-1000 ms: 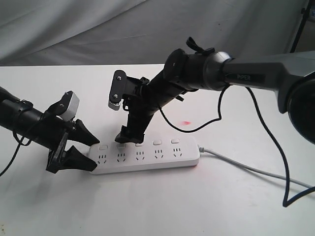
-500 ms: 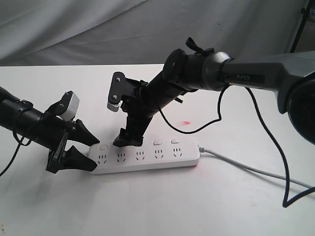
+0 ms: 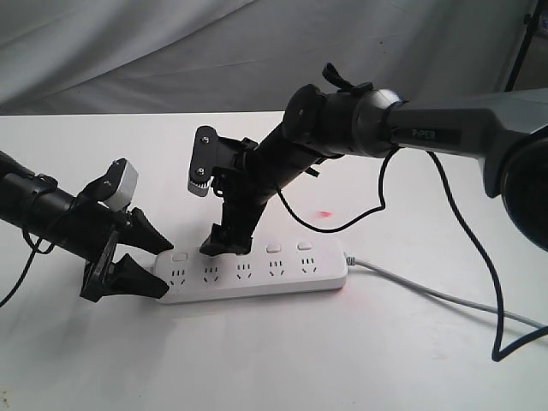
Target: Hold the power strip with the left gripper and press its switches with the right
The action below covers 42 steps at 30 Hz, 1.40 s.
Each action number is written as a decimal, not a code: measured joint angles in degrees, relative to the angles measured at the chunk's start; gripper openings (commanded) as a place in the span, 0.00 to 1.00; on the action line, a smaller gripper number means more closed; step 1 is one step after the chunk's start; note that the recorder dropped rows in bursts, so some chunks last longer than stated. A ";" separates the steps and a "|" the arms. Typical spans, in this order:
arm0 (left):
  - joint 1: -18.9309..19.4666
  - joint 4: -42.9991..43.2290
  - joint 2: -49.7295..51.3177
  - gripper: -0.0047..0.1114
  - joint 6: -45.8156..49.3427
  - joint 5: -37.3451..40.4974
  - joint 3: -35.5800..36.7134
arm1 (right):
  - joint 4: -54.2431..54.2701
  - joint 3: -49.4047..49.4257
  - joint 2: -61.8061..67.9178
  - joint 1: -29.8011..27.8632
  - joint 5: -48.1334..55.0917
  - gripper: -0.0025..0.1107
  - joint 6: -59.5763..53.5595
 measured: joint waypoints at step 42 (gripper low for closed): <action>0.00 0.00 0.00 0.45 0.00 0.00 0.00 | -8.92 2.09 -1.12 2.16 -4.52 0.95 1.21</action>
